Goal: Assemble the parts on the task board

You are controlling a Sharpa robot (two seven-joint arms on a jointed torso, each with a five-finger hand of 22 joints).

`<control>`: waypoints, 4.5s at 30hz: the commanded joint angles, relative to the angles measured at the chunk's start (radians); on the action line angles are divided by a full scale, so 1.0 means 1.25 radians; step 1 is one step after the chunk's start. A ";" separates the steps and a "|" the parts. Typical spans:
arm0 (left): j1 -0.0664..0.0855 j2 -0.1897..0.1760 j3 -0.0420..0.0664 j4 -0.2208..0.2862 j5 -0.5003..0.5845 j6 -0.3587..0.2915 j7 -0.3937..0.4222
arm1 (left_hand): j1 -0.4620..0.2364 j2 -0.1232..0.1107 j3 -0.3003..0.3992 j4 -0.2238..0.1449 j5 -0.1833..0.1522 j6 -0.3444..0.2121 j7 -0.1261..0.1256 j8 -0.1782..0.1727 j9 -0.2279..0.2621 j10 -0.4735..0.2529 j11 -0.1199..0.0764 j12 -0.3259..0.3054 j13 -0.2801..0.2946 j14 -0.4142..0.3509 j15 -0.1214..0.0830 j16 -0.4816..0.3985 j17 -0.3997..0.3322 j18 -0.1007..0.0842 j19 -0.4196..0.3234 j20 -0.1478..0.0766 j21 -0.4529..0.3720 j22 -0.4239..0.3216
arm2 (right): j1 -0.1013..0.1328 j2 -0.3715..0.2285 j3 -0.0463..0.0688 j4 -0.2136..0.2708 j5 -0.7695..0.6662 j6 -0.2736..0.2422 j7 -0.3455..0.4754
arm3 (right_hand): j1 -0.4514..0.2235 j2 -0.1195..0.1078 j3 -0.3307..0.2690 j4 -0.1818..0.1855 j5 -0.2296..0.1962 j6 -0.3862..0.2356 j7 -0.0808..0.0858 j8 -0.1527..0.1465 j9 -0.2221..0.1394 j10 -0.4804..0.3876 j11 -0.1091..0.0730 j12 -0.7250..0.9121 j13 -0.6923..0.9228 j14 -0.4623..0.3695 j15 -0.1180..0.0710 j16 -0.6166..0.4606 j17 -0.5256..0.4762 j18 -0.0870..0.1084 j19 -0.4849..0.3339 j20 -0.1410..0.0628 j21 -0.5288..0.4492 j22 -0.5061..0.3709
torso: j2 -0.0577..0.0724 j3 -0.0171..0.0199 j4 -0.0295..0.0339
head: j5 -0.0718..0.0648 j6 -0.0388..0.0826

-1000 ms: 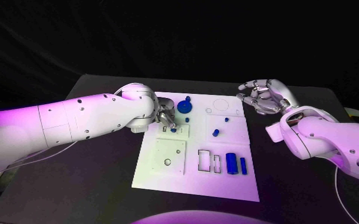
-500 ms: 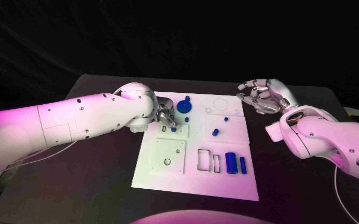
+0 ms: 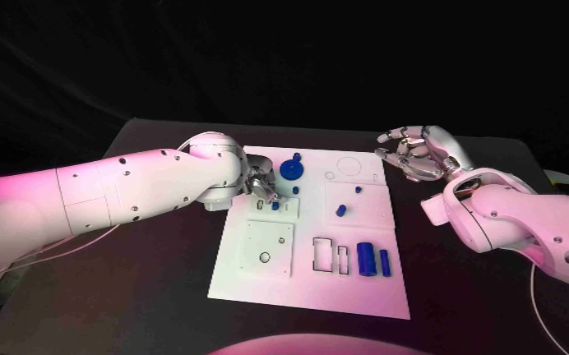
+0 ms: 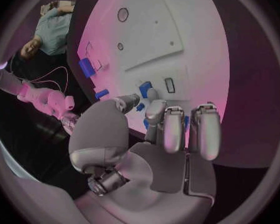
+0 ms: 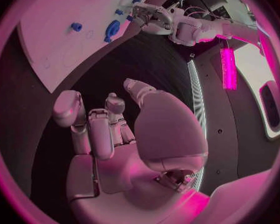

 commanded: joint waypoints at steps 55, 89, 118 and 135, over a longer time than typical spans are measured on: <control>0.055 0.046 0.047 -0.196 0.028 0.075 0.015 | 0.052 0.010 -0.111 0.001 -0.002 -0.079 0.070 -0.192 -0.140 -0.083 0.056 -0.074 -0.115 0.052 0.041 -0.002 0.115 -0.001 -0.039 0.038 -0.037 -0.001 | -0.003 0.004 0.000 -0.008 -0.009 0.005 0.008 | -0.009 -0.003 0.000 0.007 0.001 -0.006 -0.001 0.005 -0.001 -0.007 0.001 -0.006 -0.002 0.015 -0.002 -0.005 -0.003 0.016 -0.005 0.000 -0.005 -0.002 | 0.001 -0.0012 0.0014 | 0.000 0.011; 0.049 0.080 0.018 -0.239 0.052 0.125 0.012 | 0.074 0.027 -0.103 -0.002 -0.001 -0.061 0.066 -0.184 -0.149 -0.088 0.052 -0.072 -0.116 0.050 0.039 -0.004 0.113 -0.001 -0.040 0.037 -0.037 -0.001 | -0.004 0.007 0.000 -0.009 -0.009 0.004 0.008 | -0.009 -0.002 0.000 0.008 0.002 -0.006 -0.001 0.006 -0.001 -0.007 0.001 -0.005 -0.002 0.015 -0.002 -0.006 -0.003 0.017 -0.006 0.000 -0.007 -0.003 | 0.000 0.0003 0.0003 | 0.002 0.002; 0.048 0.055 0.020 -0.213 0.133 0.064 0.014 | 0.243 0.031 0.185 -0.101 -0.001 -0.089 0.043 -0.051 -0.043 -0.071 0.029 -0.061 -0.115 0.052 0.019 -0.001 0.116 -0.004 -0.032 0.019 -0.032 0.016 | -0.005 0.009 0.000 -0.013 -0.009 0.005 0.007 | -0.010 -0.002 0.001 0.010 0.003 -0.007 -0.001 0.008 -0.001 -0.008 0.001 -0.006 -0.005 0.015 -0.002 -0.007 -0.004 0.017 -0.006 0.000 -0.010 -0.005 | -0.001 0.0009 0.0009 | 0.004 -0.002; 0.036 -0.085 0.024 -0.011 0.225 -0.086 0.054 | 0.208 -0.016 0.271 -0.150 0.022 -0.064 0.036 -0.030 -0.029 -0.032 0.021 -0.029 -0.077 0.054 0.012 0.001 0.118 -0.010 -0.011 0.015 -0.014 0.048 | -0.005 0.005 0.000 -0.012 -0.009 0.004 0.005 | -0.011 -0.002 0.001 0.011 0.004 -0.008 -0.001 0.009 -0.002 -0.008 0.001 -0.005 -0.005 0.015 -0.002 -0.007 -0.004 0.017 -0.006 0.000 -0.012 -0.005 | -0.001 0.0009 0.0027 | 0.010 0.001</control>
